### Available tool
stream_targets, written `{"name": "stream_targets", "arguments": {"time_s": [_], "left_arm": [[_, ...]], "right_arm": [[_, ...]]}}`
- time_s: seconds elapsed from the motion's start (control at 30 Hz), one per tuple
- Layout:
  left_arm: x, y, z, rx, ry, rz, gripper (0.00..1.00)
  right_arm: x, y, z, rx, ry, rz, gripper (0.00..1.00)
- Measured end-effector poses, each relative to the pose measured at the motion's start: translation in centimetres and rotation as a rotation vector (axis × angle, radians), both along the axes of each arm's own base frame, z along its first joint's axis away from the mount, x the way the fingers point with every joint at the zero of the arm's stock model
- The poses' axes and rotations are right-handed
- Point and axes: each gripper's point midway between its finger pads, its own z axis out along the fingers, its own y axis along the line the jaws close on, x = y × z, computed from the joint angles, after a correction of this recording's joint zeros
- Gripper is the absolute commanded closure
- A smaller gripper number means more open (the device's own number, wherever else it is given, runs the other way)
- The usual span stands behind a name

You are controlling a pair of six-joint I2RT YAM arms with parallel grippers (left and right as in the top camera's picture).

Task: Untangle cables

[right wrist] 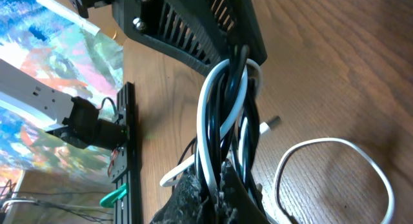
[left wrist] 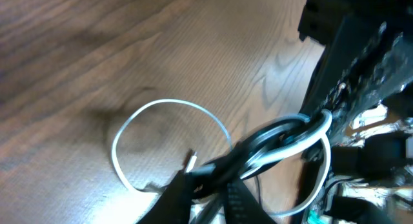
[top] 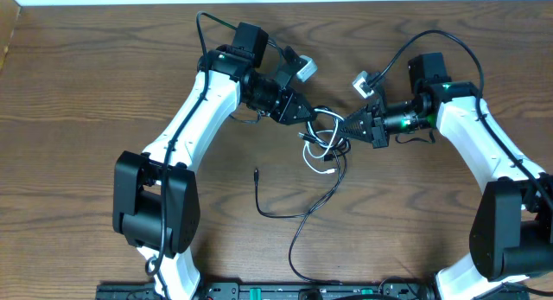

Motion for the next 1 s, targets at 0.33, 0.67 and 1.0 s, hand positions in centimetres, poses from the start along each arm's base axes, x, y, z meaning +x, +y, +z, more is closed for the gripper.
{"name": "stream_targets", "arguments": {"time_s": [0.33,0.67,1.0], "left_arm": [[0.1,-0.4,0.1,-0.005,-0.004,0.000,0.92],[0.6,-1.9,-1.3,0.117,0.054,0.143,0.92],[1.8,-2.3,-3.9,0.348,0.218,0.654,0.93]], "right_arm": [[0.3,-0.4,0.3,0.019,0.058,-0.035,0.99],[0.1,-0.1,1.0,0.057,0.125,-0.051,0.99],[-0.2,0.5,0.8,0.049,0.171,-0.050,0.99]]}}
